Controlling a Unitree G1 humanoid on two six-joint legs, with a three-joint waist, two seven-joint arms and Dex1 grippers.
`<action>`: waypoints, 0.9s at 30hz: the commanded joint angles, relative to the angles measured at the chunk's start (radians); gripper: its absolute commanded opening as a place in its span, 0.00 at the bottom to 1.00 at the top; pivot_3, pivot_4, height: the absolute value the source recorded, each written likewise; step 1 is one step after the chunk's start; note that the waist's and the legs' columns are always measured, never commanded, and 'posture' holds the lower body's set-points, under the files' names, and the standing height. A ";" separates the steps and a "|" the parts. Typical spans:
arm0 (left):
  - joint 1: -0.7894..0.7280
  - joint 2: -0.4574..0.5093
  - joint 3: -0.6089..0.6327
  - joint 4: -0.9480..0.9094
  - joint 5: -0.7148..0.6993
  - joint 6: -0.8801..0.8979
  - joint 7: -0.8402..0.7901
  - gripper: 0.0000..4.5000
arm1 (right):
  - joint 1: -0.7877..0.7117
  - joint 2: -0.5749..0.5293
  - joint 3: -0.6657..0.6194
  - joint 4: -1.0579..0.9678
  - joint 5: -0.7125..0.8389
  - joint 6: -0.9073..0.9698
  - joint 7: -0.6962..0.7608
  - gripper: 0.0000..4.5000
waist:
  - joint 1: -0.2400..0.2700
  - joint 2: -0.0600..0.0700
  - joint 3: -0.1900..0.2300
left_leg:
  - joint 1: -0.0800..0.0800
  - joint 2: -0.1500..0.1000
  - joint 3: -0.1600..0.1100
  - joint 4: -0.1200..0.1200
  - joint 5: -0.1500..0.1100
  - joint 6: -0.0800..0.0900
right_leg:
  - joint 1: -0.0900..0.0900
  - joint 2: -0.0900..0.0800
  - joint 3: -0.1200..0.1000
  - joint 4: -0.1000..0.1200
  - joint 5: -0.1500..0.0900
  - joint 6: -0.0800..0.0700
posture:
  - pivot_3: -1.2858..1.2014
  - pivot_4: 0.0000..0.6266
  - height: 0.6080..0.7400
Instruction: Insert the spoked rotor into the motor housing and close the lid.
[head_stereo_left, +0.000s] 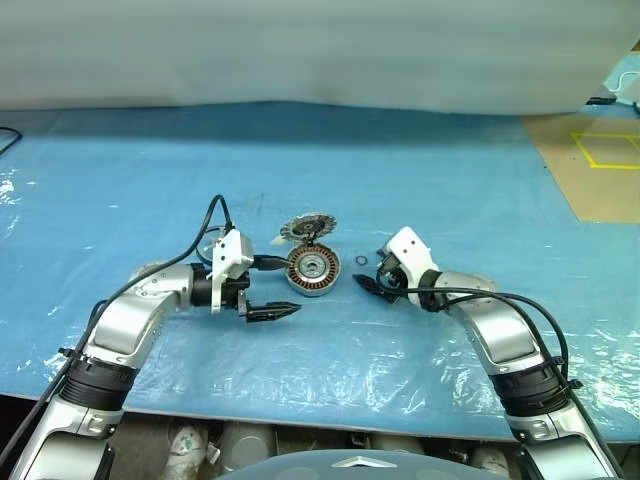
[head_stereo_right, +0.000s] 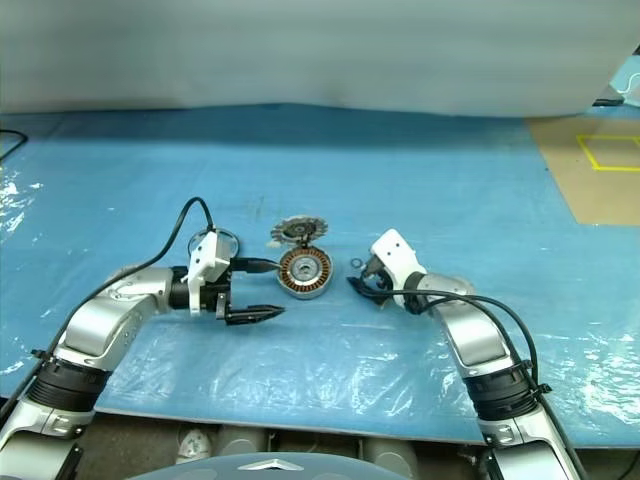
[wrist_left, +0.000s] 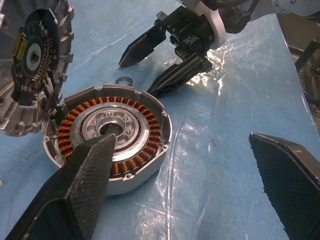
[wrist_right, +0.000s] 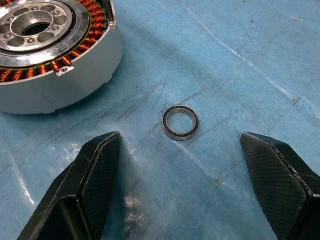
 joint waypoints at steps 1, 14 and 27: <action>0.021 0.002 0.006 -0.037 -0.005 -0.020 0.001 1.00 | 0.007 -0.004 0.001 0.002 0.007 -0.014 -0.004 0.89 | 0.000 0.000 0.000 | 0.000 0.000 0.000 0.000 0.000 0.000 | 0.000 0.000 0.000 0.000 0.000 0.000 | 0.52 0.24 1.00; 0.021 -0.009 -0.007 -0.014 0.005 -0.037 -0.006 1.00 | -0.011 0.039 0.037 0.082 -0.038 -0.072 -0.085 0.89 | -0.001 0.000 0.000 | 0.003 0.000 0.000 0.000 0.000 0.000 | 0.002 0.000 0.000 0.000 0.000 0.000 | 0.52 0.24 1.00; 0.004 -0.015 -0.010 0.021 0.009 -0.041 -0.017 1.00 | -0.016 0.038 0.015 0.092 -0.017 -0.066 -0.091 0.69 | 0.000 0.000 0.000 | 0.003 0.000 0.000 0.001 0.000 0.000 | 0.003 0.000 0.001 0.000 0.000 0.000 | 0.52 0.24 1.00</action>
